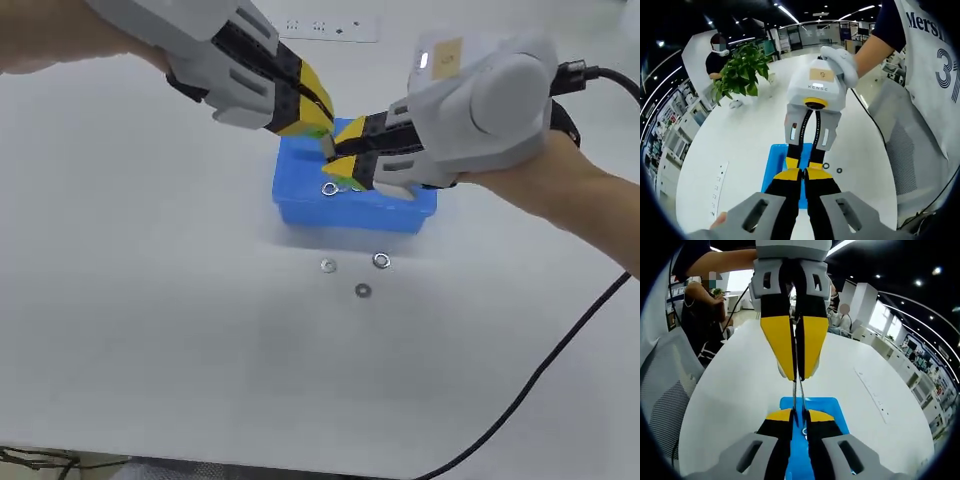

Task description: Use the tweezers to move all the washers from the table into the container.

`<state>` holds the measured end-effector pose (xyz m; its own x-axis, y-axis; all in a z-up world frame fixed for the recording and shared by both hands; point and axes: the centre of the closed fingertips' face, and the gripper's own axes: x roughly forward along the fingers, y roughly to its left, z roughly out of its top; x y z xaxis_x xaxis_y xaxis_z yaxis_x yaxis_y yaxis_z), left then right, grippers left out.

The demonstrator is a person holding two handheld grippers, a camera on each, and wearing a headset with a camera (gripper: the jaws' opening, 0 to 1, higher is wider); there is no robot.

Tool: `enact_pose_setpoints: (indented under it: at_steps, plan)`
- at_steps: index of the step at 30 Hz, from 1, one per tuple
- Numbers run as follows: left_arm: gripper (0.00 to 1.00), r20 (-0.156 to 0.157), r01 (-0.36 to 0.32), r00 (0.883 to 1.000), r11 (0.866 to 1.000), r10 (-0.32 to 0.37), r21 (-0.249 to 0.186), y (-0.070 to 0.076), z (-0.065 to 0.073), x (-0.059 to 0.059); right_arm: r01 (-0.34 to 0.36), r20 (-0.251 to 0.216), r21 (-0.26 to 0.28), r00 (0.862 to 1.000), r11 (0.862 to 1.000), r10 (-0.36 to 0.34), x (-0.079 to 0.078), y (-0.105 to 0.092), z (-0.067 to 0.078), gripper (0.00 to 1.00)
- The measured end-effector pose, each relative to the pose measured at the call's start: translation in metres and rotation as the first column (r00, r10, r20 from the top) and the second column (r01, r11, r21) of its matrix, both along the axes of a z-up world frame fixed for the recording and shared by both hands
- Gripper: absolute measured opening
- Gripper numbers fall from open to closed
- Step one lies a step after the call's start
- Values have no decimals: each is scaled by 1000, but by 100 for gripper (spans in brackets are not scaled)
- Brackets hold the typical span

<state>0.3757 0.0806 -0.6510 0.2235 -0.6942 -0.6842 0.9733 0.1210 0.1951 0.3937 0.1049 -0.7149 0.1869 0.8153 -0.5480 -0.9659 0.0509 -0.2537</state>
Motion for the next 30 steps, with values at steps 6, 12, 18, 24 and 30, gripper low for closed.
enact_pose_setpoints:
  at_steps: [6, 12, 18, 24, 30]
  plan:
    - [6, 21, 4, 1000, 1000, -4, 6, -3, 7, -15, 2, 5, 8, 1000, 1000, -2, -16, -5, 10, 11]
    - [6, 26, 2, 1000, 1000, -1, -2, -5, 10, -27, 3, -4, 25, 1000, 1000, -3, -30, -8, 16, 11]
    - [6, 21, -3, 1000, 1000, 3, -11, -8, 6, -37, -1, -33, 28, 999, 1000, 2, -42, -7, 10, 11]
    - [6, 12, -18, 1000, 999, 18, -40, -9, -3, -47, -12, -65, 35, 998, 999, 15, -54, -6, 3, 11]
    - [6, -12, -32, 999, 998, 31, -61, -8, -13, -55, -30, -90, 25, 995, 999, 32, -65, -8, -9, 11]
